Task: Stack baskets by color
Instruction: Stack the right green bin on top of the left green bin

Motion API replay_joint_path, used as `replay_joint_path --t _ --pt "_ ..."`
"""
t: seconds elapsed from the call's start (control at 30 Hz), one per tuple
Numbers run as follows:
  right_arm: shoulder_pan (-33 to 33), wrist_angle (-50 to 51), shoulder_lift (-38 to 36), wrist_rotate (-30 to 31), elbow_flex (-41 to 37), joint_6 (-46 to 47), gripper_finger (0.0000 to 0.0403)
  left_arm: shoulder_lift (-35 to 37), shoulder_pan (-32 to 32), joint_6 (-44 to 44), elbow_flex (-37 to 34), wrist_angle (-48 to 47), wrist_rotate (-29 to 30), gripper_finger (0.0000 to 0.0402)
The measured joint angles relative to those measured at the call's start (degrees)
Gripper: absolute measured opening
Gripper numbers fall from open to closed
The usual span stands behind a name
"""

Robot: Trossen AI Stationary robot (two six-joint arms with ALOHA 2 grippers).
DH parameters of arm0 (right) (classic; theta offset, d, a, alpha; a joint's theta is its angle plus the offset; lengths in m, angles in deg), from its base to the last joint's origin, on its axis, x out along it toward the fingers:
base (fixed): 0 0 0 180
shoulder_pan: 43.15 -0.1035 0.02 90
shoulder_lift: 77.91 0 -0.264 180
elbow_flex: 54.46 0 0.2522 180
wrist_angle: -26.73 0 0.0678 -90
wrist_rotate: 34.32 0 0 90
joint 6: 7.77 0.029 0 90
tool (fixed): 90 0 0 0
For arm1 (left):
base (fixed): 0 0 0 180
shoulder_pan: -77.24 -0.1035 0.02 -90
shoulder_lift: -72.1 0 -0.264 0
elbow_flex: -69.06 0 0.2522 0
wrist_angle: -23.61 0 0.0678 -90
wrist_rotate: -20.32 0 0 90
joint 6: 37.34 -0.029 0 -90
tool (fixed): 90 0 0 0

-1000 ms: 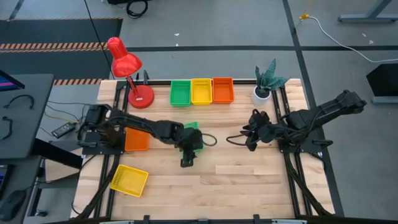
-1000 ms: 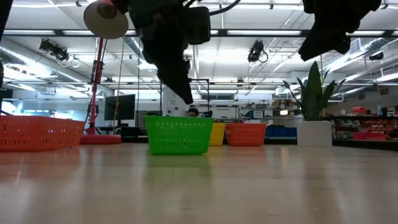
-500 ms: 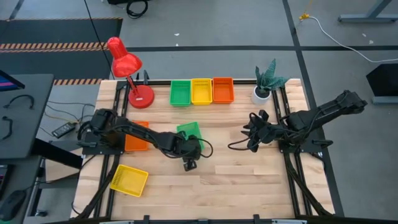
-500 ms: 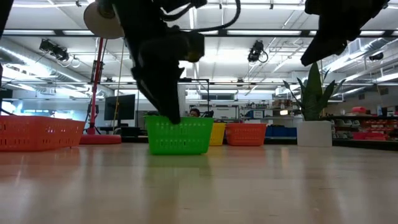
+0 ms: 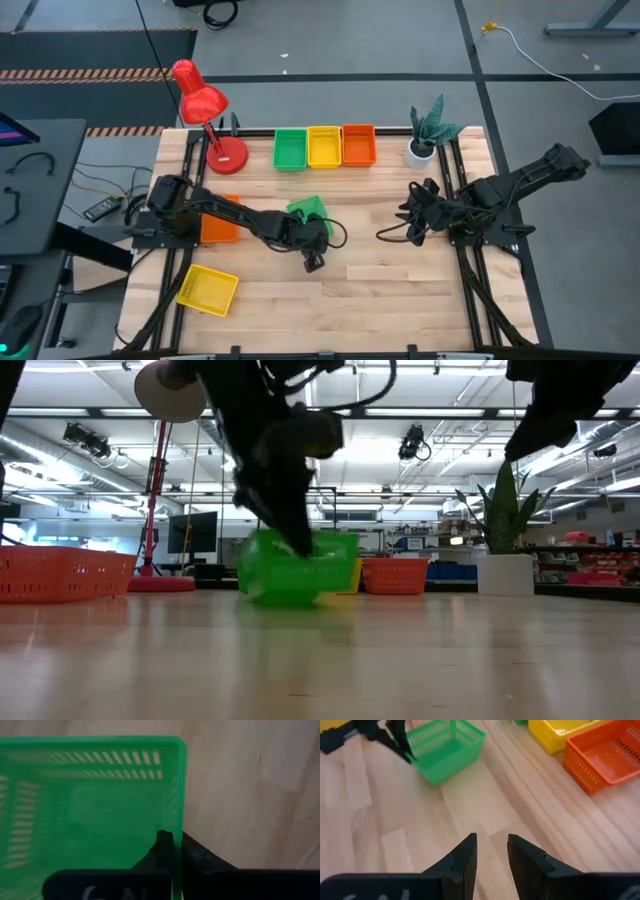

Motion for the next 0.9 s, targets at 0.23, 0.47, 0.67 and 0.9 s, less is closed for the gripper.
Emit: replay_joint_path --t 0.23,0.47,0.67,0.9 --pt "-2.3 1.5 -1.0 2.0 0.0 4.5 0.0113 6.4 -0.4 -11.1 5.8 -17.1 1.6 0.001" --pt "-2.4 0.3 -0.5 6.5 0.0 5.1 0.0113 15.0 -10.7 -27.1 5.2 -25.9 3.3 0.001" --pt "-1.4 0.1 -0.5 11.5 0.0 3.7 0.0113 16.1 -26.1 -51.5 3.1 -20.6 -6.1 0.001" --pt "2.1 -0.4 -0.5 13.1 0.0 4.9 0.0112 14.4 -39.6 -65.7 0.2 -12.6 -10.0 0.0011"
